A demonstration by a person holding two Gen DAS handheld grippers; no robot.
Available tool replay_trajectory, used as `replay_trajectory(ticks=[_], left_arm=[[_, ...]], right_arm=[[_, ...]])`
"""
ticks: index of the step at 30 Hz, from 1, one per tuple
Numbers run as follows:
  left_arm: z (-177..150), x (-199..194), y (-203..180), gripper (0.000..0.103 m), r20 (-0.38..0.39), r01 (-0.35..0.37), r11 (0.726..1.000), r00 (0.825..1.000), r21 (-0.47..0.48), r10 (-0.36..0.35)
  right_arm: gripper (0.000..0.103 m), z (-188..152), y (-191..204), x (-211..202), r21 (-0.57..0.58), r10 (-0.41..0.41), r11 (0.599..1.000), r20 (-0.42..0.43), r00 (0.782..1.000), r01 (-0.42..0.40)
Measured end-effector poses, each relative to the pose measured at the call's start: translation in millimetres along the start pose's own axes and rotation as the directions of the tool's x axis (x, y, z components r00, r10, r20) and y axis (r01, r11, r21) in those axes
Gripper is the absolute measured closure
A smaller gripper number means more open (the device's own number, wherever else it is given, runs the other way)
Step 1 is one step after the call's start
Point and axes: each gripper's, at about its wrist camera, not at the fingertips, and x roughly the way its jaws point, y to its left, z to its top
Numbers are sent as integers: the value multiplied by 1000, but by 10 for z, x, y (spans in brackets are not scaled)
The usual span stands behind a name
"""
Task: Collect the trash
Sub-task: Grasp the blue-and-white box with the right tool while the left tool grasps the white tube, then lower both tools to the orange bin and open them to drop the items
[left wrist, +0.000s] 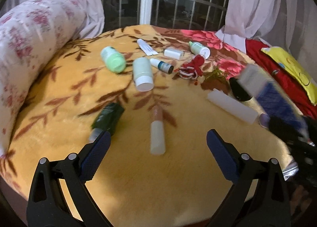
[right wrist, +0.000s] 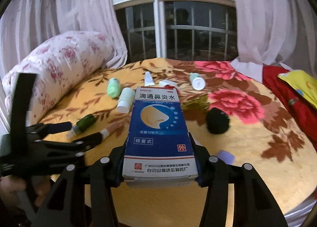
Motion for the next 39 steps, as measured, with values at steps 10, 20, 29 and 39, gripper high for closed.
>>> replay_trajectory(ticks=[10,20,29,39], left_arm=[[-35,511,-66,78,-80,10,1000,997,25,-8],[-199,86,70,86,-40,117,993,992,20,-116],[-625,-581,-41,86,-128,232,963,968,139,-215],[-1631,-180,-46,85,-559,355,932,789,78,-254]], right_arm=[[51,-93,-122,-155,21,12,1000,25,1000,-13],[51,-219,-3,-110,5,36,999,-2,999,-36],[51,-502,339,-395,-88,165,980,-113,980,-176],[52,-1452,498,-307,-10,261,953,-485,835,-303]])
